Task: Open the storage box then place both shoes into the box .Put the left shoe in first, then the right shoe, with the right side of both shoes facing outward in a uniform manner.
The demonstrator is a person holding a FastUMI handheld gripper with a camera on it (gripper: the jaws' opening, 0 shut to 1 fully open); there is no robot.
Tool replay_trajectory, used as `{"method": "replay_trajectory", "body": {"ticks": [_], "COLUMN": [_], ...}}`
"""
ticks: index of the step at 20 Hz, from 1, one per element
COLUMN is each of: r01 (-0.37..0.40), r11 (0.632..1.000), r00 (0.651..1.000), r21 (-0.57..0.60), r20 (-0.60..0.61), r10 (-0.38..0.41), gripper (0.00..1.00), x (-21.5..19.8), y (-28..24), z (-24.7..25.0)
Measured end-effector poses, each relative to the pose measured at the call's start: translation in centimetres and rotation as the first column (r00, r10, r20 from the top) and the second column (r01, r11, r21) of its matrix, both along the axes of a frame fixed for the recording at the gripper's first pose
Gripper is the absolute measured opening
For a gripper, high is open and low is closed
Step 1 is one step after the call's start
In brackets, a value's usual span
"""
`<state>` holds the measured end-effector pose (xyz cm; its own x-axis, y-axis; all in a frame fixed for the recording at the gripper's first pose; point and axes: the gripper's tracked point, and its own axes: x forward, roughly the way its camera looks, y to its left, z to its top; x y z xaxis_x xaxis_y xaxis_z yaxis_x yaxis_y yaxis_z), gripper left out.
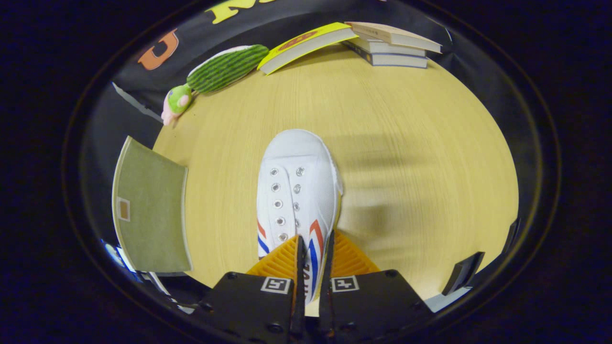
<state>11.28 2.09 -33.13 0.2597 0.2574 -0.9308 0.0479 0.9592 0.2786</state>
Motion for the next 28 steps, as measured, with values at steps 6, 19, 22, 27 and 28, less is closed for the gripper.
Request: {"method": "replay_trajectory", "body": {"ticks": [6, 19, 22, 27, 28], "r01": [0.127, 0.181, 0.117, -0.017, -0.035], "r11": [0.981, 0.934, 0.94, 0.937, 0.933], "r00": [0.992, 0.982, 0.989, 0.987, 0.986], "r21": [0.145, 0.306, 0.319, 0.349, 0.357], "r20": [-0.027, -0.002, 0.054, 0.155, 0.165], "r10": [-0.125, -0.19, -0.141, -0.04, -0.026], "gripper": [0.07, 0.06, 0.06, 0.06, 0.06], "x": [-0.1, -1.1, -1.6, -2.8, -3.1], "y": [0.3, 4.5, 8.1, 15.4, 16.9], "z": [0.5, 8.4, 13.2, 20.9, 22.4]}}
